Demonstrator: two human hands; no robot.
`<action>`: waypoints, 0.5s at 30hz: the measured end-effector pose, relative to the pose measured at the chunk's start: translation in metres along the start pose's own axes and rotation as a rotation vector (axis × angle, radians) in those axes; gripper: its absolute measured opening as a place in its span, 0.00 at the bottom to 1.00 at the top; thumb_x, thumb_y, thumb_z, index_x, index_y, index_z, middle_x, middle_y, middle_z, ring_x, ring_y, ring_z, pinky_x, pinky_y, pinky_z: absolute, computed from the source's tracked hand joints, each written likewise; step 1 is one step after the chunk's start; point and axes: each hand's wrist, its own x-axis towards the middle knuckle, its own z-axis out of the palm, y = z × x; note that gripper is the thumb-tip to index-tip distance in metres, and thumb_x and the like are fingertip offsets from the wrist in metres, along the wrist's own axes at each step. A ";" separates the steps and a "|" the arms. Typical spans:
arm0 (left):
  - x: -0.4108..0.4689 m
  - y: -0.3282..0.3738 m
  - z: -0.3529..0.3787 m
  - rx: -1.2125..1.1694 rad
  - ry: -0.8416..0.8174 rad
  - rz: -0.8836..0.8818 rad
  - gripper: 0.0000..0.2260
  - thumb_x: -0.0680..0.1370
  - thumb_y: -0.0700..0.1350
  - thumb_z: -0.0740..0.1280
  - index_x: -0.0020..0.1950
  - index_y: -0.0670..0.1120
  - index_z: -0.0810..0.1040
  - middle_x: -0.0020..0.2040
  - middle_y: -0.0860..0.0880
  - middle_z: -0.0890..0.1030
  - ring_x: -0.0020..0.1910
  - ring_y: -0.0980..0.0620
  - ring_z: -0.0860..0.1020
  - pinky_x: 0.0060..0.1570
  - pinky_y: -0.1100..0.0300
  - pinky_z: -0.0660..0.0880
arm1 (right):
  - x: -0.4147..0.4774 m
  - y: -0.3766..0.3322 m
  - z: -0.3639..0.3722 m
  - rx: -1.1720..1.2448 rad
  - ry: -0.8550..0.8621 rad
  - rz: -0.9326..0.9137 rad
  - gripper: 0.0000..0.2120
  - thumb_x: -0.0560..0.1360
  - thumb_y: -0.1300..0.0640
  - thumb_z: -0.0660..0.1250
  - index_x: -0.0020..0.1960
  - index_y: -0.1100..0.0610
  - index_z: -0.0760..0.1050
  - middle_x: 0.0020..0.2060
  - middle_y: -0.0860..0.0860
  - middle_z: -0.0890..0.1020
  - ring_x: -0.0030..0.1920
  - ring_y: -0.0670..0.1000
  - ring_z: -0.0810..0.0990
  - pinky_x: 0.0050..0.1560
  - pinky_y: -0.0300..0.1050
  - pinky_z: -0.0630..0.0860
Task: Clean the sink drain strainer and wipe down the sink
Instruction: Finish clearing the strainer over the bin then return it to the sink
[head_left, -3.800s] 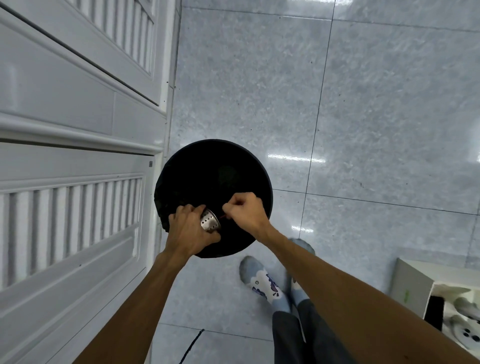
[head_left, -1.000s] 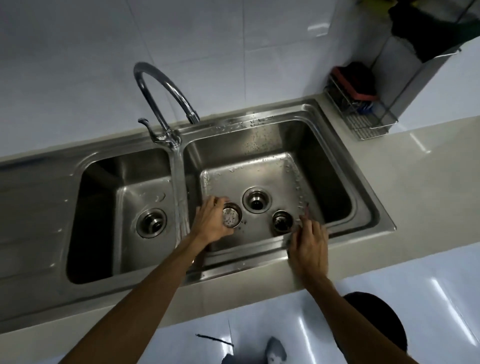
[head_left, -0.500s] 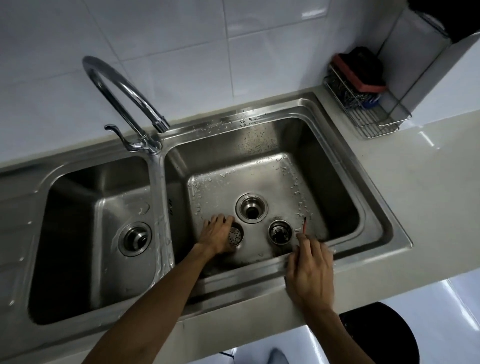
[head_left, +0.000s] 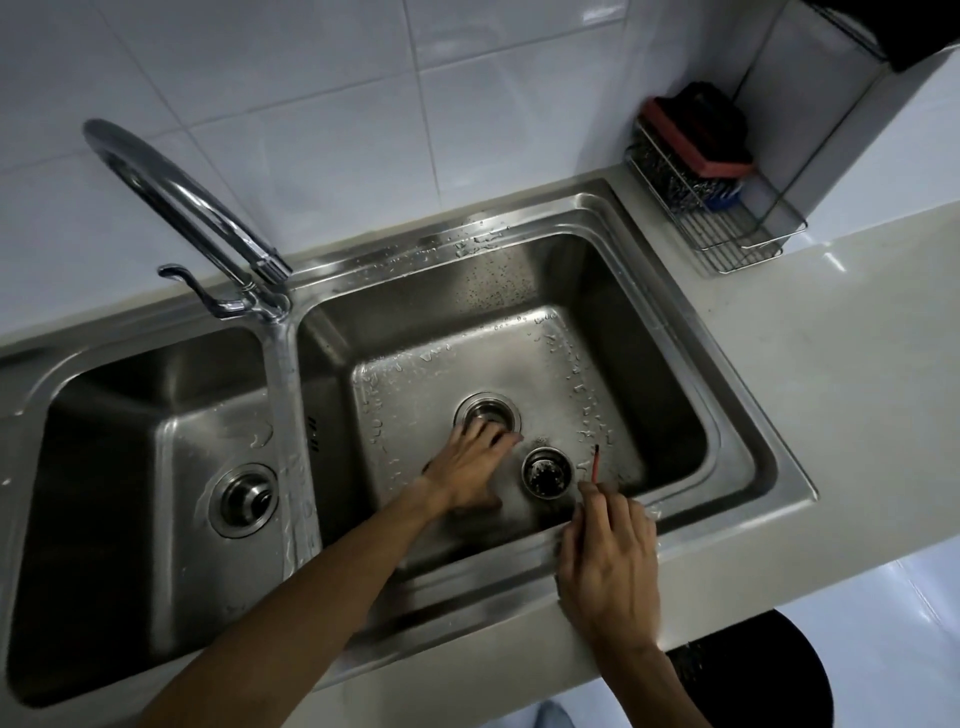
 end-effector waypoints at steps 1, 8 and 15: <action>0.009 0.005 -0.003 0.055 -0.018 0.066 0.43 0.68 0.52 0.75 0.79 0.50 0.57 0.74 0.46 0.64 0.72 0.43 0.61 0.71 0.45 0.59 | 0.000 0.000 0.000 -0.006 -0.009 0.006 0.20 0.77 0.52 0.57 0.64 0.59 0.76 0.55 0.56 0.79 0.52 0.55 0.74 0.56 0.52 0.73; 0.056 0.022 -0.013 0.342 -0.014 0.375 0.28 0.82 0.41 0.60 0.80 0.53 0.54 0.76 0.46 0.64 0.71 0.44 0.65 0.68 0.49 0.64 | -0.002 0.003 0.005 0.009 -0.038 0.010 0.21 0.78 0.51 0.57 0.66 0.59 0.75 0.56 0.55 0.78 0.53 0.55 0.75 0.57 0.52 0.75; 0.063 0.026 -0.012 0.292 -0.130 0.451 0.36 0.75 0.53 0.70 0.79 0.56 0.56 0.73 0.46 0.66 0.68 0.45 0.66 0.68 0.49 0.64 | -0.002 0.007 0.006 0.011 -0.011 0.007 0.19 0.78 0.53 0.59 0.63 0.61 0.78 0.56 0.57 0.80 0.53 0.57 0.78 0.58 0.54 0.75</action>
